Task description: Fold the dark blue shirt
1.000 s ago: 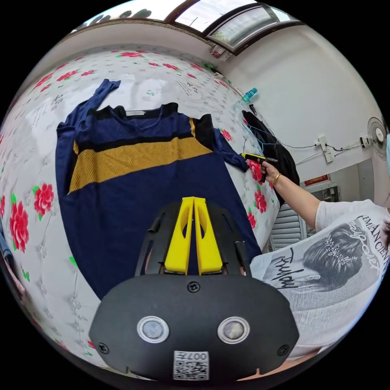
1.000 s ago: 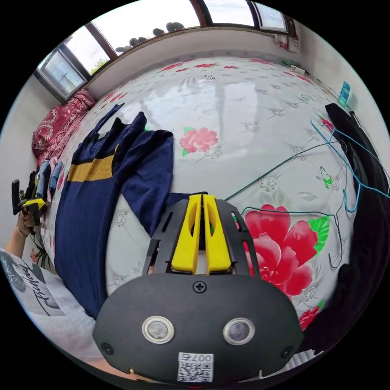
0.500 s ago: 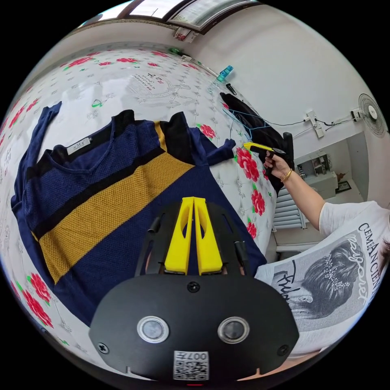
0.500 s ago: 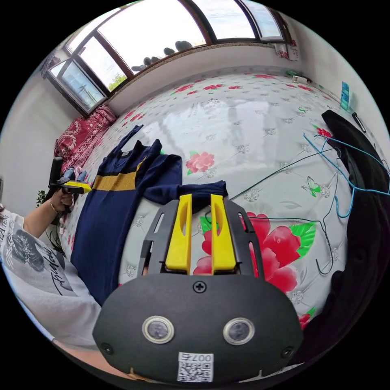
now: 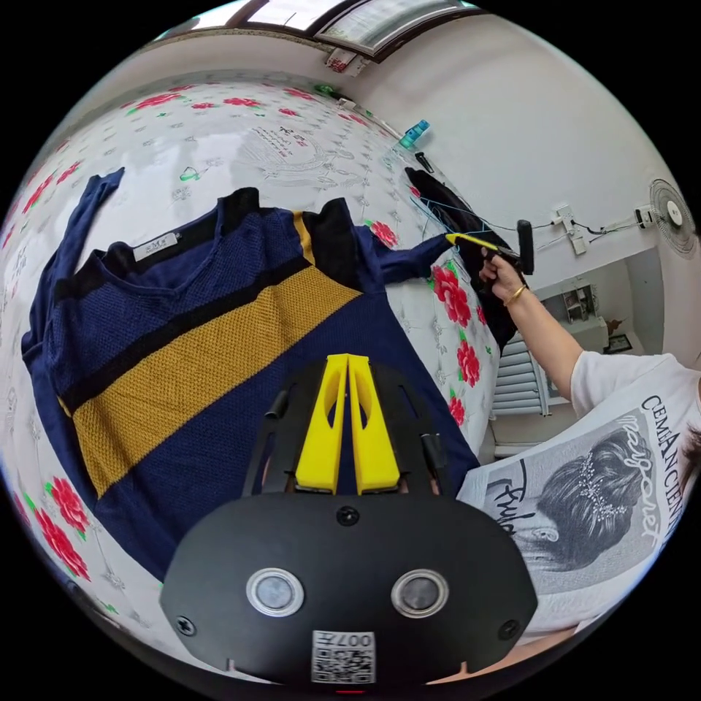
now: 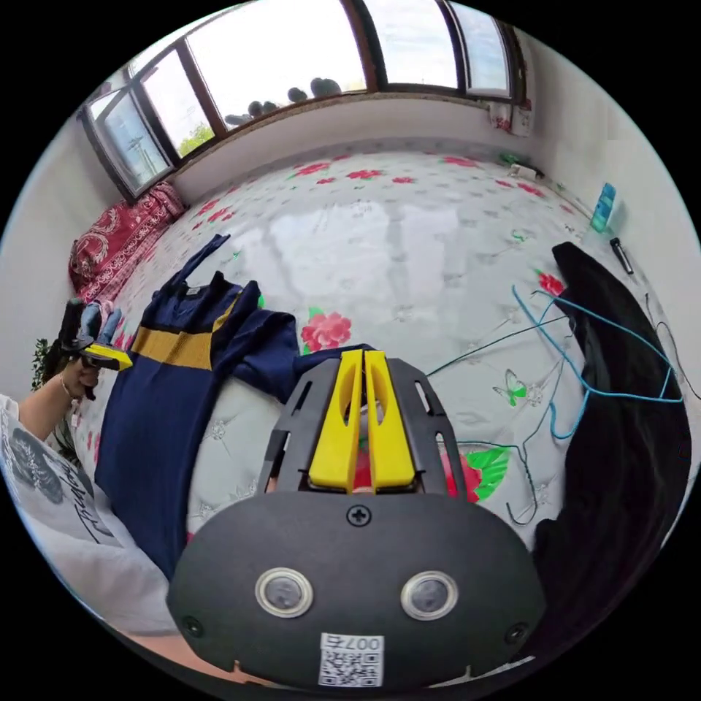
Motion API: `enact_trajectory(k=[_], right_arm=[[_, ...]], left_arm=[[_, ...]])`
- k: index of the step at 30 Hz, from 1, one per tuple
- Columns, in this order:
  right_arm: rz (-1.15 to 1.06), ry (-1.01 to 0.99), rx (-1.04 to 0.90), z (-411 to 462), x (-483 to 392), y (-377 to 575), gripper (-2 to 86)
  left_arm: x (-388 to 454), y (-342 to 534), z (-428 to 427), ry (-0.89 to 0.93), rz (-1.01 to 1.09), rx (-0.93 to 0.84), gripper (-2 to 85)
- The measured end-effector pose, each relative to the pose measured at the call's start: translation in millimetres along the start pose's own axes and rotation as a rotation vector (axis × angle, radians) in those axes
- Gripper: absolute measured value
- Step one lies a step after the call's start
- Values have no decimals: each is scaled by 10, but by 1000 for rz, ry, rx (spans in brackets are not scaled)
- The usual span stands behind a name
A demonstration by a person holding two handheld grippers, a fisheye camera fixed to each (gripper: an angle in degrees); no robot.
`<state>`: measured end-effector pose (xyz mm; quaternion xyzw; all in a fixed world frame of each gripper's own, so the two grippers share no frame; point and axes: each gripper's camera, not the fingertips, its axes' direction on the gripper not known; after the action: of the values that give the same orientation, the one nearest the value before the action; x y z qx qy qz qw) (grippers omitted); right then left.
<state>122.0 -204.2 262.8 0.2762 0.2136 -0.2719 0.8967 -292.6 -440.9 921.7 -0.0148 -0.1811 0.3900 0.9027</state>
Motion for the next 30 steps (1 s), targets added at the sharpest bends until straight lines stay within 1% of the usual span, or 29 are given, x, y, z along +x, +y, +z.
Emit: enact_trajectory(k=[2, 3, 5, 7, 9, 11, 13, 15, 16, 17, 19, 21, 23, 26, 30], right_arm=[[-35, 133, 152, -714, -72, 135, -1], [-41, 168, 173, -876, -82, 186, -1], [-20, 325, 212, -1378, -63, 452, 0], [23, 376, 201, -1545, 44, 697, 2], [106, 341, 113, -1476, 260, 923, 6], [237, 218, -70, -1136, 571, 1243, 21], [323, 183, -131, -942, 691, 1476, 38], [374, 153, -98, -928, 732, 1607, 55], [390, 146, -46, -976, 737, 1623, 65], [379, 146, 0, -1027, 721, 1587, 71], [301, 154, 14, -1049, 667, 1446, 77], [203, 172, -47, -965, 606, 1258, 80], [84, 189, -176, -731, 551, 1054, 77], [2, 200, -335, -386, 583, 934, 62], [-15, 174, -388, -197, 684, 845, 33]], left_arm=[[-27, -45, 14, -19, 9, -4, -10], [-38, -58, 23, -18, 9, -3, -10], [-87, -133, 82, 0, 2, 2, -10], [-114, -215, 149, 21, 0, 5, -10], [-124, -321, 232, 39, 4, -2, -10], [-106, -479, 331, 48, 19, -9, -10], [-79, -601, 387, 42, 35, -17, -10], [-54, -722, 432, 34, 56, -24, -10], [-49, -806, 466, 25, 65, -31, -10], [-52, -895, 504, 16, 75, -38, -10], [-65, -1042, 571, 6, 87, -48, -10], [-82, -1210, 651, -8, 98, -62, -10], [-105, -1456, 774, -28, 113, -80, -10], [-136, -1767, 942, -36, 129, -109, -10], [-174, -2128, 1118, -56, 145, -136, -10]])
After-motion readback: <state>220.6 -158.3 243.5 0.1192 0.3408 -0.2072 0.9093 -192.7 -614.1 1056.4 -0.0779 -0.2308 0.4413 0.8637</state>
